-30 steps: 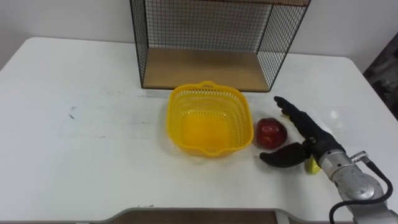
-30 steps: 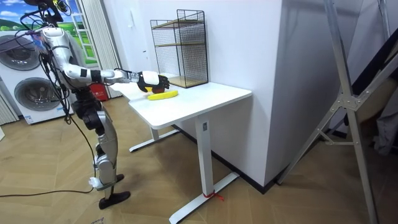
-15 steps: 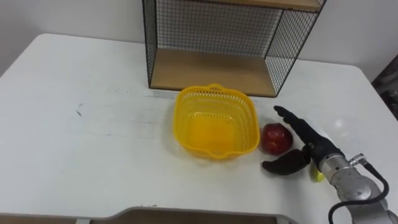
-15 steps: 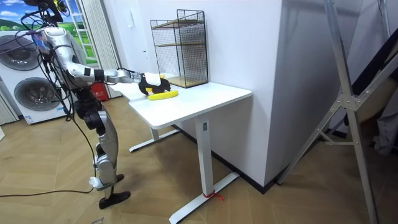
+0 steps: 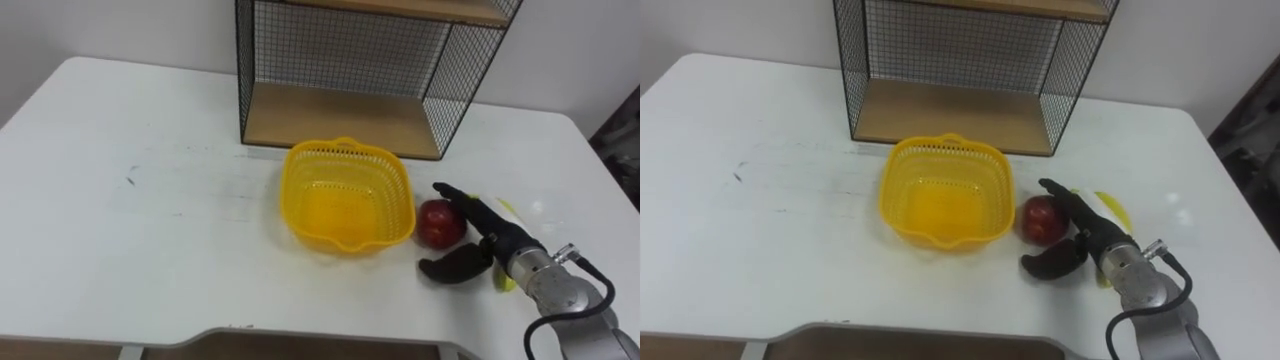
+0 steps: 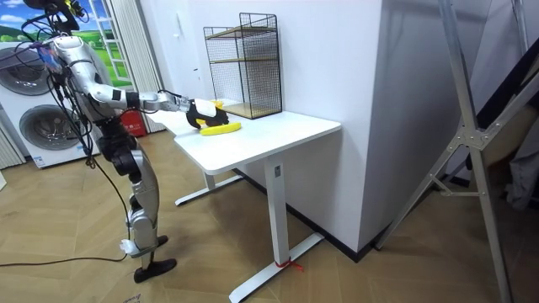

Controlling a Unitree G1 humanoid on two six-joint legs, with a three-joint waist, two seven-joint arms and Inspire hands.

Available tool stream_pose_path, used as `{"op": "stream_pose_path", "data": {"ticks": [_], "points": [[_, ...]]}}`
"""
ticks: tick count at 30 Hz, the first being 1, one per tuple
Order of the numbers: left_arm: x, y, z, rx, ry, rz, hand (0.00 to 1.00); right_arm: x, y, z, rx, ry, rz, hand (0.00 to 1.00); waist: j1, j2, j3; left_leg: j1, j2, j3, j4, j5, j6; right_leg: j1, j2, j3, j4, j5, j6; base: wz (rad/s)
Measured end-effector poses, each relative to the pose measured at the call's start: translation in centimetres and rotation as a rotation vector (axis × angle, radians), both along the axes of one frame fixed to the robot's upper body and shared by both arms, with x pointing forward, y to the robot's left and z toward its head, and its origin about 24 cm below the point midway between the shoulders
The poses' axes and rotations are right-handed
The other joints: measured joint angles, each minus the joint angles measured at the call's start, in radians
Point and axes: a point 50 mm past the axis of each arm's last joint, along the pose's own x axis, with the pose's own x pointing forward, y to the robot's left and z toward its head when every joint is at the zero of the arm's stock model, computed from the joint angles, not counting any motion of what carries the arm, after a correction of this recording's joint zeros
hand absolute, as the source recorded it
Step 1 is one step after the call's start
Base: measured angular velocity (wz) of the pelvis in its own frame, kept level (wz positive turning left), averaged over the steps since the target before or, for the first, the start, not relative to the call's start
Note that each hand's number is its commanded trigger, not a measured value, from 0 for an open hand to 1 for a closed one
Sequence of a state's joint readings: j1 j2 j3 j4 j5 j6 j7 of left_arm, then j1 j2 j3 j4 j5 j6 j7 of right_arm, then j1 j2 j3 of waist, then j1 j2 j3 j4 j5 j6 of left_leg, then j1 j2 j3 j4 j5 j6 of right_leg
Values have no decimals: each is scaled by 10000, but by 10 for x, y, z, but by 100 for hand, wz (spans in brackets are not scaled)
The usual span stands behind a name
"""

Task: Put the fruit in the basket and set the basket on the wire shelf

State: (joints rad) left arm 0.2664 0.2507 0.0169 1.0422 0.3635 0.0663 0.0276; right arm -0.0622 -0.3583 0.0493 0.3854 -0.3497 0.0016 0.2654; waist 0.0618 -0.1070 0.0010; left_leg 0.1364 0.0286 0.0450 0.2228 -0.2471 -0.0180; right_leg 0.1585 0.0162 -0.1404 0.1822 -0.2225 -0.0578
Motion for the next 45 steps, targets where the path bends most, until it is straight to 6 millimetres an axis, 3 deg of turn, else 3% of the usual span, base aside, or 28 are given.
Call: {"op": "stream_pose_path", "data": {"ticks": [11,20,25,34,45], "points": [[1,-1,0,-17,-1,-70,0,13,-7,4,-850,-329,-318,100,23,-28,8,-106,-49,-206,2,4,8,5,-29,-189,-137,10,19,5],[7,-1,0,-12,-176,-77,0,12,-10,1,-686,-334,-562,100,65,-60,-4,-94,-44,-209,-9,4,8,7,-38,-251,-79,11,21,1],[0,-2,0,-45,-38,-20,0,7,-16,-6,779,-182,-1605,100,27,-19,-4,-62,-47,-206,127,-1,13,113,-50,-266,-82,18,30,1],[-5,-1,0,-31,-31,426,0,-9,-35,-17,3885,-307,-3815,100,-20,406,-56,-36,-63,-141,108,-10,45,165,-77,-277,-124,13,38,1],[-16,-4,-2,-62,112,711,0,-9,-35,-12,5077,-865,-4456,100,-117,354,-55,118,-69,54,-109,-3,52,164,-78,-104,-155,-1,63,-5]]}}
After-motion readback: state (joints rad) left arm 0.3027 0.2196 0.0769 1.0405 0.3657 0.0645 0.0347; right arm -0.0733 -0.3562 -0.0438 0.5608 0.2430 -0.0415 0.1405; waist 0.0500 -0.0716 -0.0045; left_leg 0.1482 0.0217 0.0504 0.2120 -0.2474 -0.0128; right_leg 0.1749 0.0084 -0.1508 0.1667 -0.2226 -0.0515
